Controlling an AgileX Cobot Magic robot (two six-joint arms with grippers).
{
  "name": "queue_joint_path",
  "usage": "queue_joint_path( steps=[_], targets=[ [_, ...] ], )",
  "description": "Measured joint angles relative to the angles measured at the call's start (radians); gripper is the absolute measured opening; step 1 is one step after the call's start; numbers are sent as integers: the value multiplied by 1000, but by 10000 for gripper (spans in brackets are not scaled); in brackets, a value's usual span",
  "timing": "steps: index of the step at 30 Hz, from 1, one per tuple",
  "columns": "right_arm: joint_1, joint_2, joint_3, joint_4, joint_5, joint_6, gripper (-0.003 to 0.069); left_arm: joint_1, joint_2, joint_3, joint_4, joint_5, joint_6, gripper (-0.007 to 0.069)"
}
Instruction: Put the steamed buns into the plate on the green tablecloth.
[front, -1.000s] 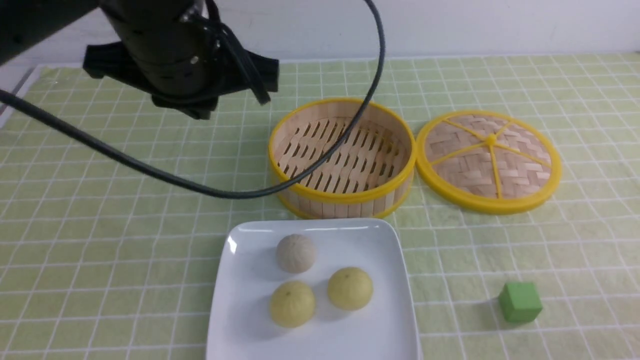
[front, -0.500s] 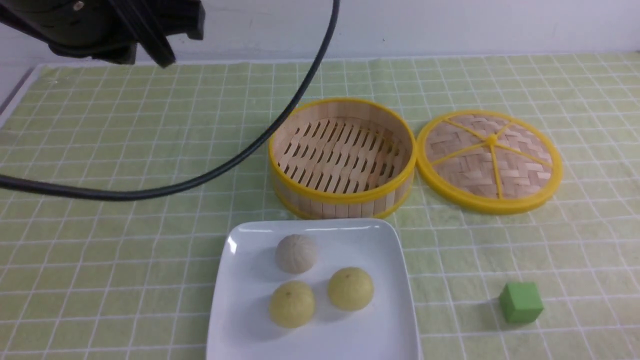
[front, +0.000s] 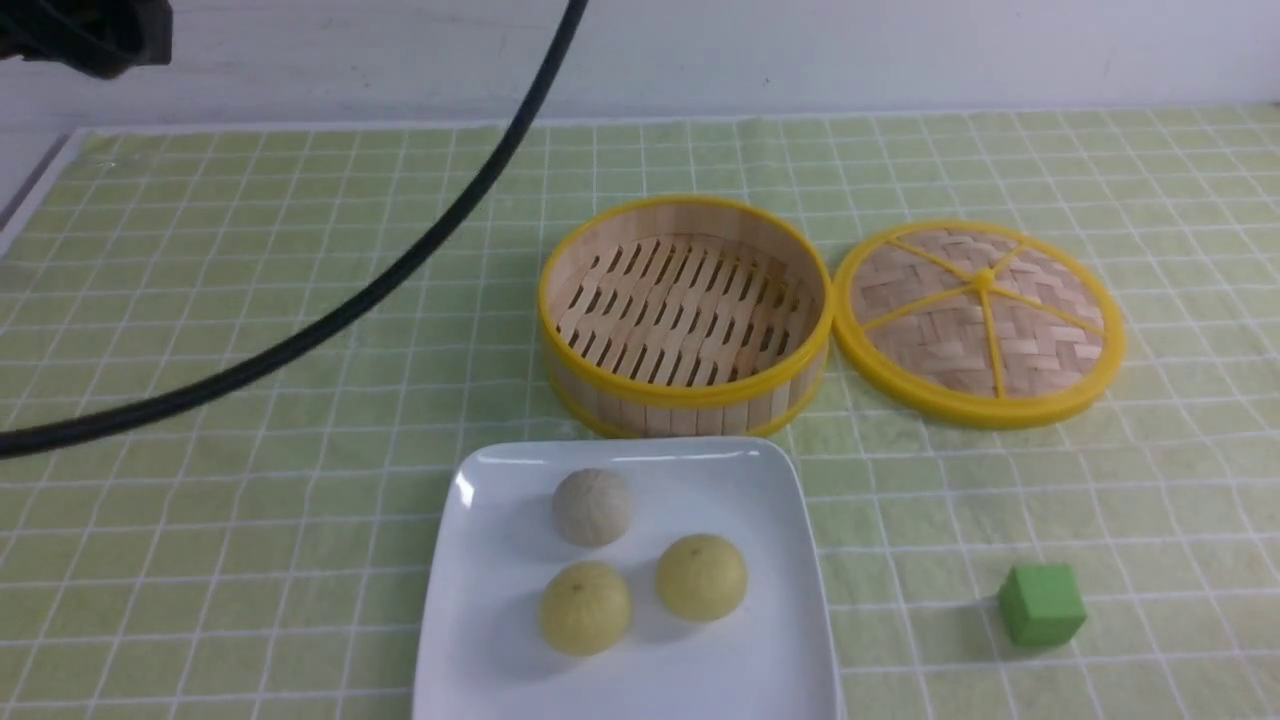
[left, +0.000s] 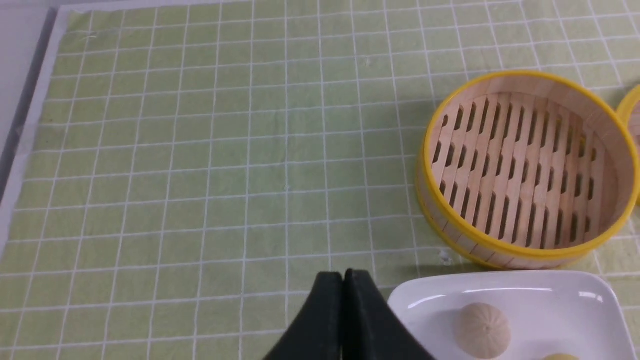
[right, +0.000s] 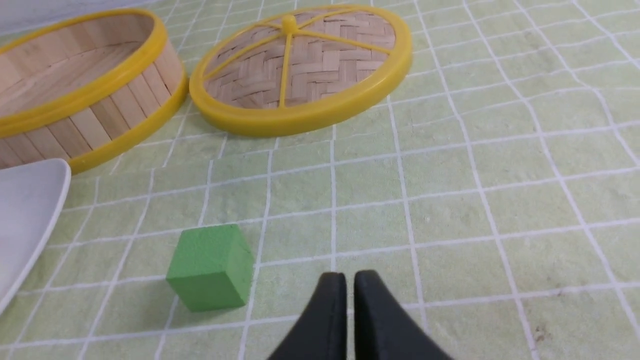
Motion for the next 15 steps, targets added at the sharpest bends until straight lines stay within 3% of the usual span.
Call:
queue_joint_path(
  steps=[4, 10, 15],
  targets=[
    [0, 0, -1, -27, 12, -92, 50, 0, -58, 60, -9, 0, -1, 19],
    [0, 0, -1, -33, 18, -131, 58, 0, -190, 226, -42, 0, -2, 19],
    [0, 0, -2, -34, 22, -133, 66, 0, -458, 571, -76, -75, -36, 19]
  ],
)
